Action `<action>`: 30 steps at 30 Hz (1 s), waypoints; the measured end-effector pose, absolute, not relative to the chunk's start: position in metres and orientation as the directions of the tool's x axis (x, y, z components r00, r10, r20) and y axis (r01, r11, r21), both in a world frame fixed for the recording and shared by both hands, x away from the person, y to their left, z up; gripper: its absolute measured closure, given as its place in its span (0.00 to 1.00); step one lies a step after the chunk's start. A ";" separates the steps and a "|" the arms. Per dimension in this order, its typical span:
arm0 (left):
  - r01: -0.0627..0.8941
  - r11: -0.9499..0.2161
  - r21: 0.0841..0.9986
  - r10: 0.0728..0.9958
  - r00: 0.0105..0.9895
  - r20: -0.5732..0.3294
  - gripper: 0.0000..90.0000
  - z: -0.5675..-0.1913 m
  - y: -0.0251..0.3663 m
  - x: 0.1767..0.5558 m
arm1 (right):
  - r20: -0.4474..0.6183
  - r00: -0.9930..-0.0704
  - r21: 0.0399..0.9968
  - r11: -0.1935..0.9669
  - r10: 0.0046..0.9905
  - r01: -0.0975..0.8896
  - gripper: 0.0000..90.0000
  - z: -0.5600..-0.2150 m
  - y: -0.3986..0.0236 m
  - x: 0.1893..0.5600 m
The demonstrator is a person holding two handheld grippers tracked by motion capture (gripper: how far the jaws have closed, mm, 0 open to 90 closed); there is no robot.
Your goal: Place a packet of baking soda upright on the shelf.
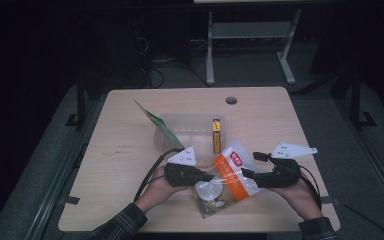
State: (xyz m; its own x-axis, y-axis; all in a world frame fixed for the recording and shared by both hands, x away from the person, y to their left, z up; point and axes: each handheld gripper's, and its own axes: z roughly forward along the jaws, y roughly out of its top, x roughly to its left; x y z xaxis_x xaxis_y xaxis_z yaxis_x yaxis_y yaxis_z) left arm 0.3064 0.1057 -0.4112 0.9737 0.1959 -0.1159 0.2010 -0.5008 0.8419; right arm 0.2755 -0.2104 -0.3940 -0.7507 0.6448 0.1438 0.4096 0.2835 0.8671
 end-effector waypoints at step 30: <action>0.224 -0.330 0.917 0.333 0.936 -0.109 1.00 -0.375 0.145 0.304 | 0.263 -0.836 0.875 0.245 0.482 0.417 0.62 -0.409 -0.174 0.283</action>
